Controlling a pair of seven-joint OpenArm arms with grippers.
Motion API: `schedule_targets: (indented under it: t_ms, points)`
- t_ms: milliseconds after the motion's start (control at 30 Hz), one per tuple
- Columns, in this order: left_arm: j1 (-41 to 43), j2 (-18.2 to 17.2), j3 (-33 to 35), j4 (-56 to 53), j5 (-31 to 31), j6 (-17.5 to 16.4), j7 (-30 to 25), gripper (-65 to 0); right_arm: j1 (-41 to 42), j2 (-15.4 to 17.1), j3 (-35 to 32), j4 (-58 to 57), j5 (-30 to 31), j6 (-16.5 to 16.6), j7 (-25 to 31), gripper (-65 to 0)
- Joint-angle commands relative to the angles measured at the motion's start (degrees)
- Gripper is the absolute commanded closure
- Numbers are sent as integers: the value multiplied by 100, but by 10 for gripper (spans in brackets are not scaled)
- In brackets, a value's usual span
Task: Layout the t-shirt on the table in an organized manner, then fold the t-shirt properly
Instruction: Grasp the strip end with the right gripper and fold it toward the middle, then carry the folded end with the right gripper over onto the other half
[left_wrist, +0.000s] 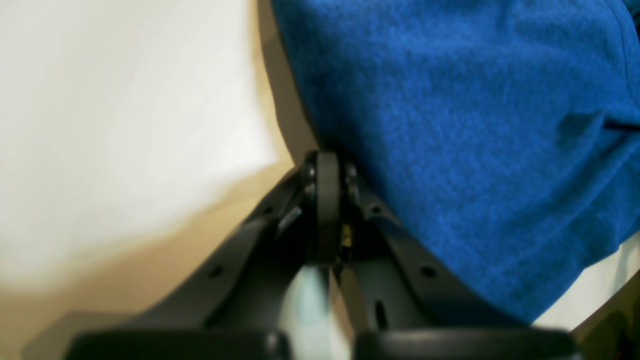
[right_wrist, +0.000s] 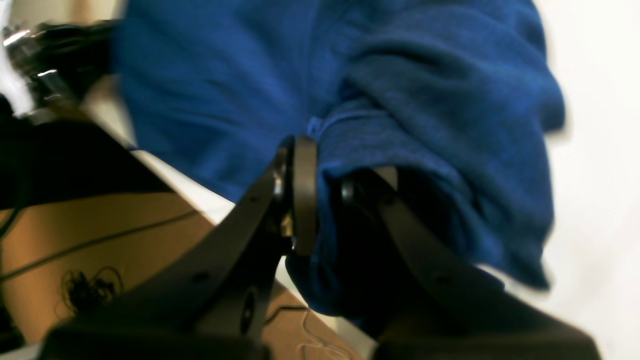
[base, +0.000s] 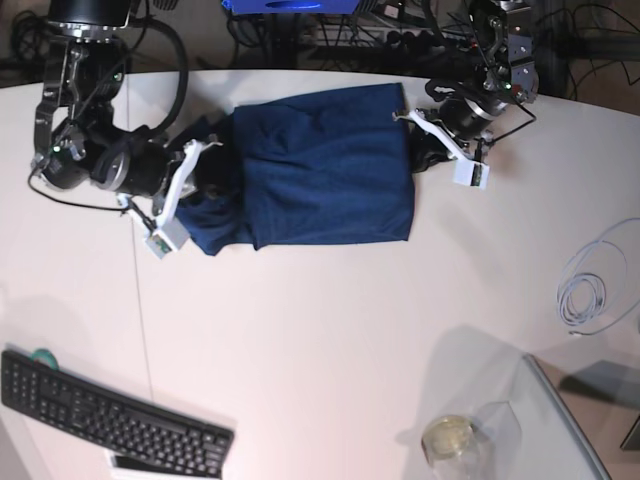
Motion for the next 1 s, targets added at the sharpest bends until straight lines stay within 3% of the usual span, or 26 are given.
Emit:
schedule_targets:
  t_ms: [0, 167, 367, 633, 767, 967]
  points:
    - [5, -39, -8, 82, -4, -26, -43, 0, 22, -63, -193, 136, 137, -175, 93, -2]
    - [22, -30, -8, 82, -4, -35, -43, 0, 40, -142, -1089, 110, 137, -746, 445, -2]
    - [49, -39, -8, 82, -4, -35, -43, 0, 330, -116, -2021, -260, 137, -1713, 911, -2]
    - [49, -65, -8, 82, -4, -35, -43, 0, 761, -107, -2821, -1315, 137, -2241, 1728, -2]
    - [49, -74, -8, 82, -4, -35, -43, 0, 866, -107, -3103, -1605, 137, -2399, 1860, -2]
    - [49, -74, -8, 82, -4, -35, -43, 0, 1024, -125, -3639, -1675, 137, -3120, 1869, -3]
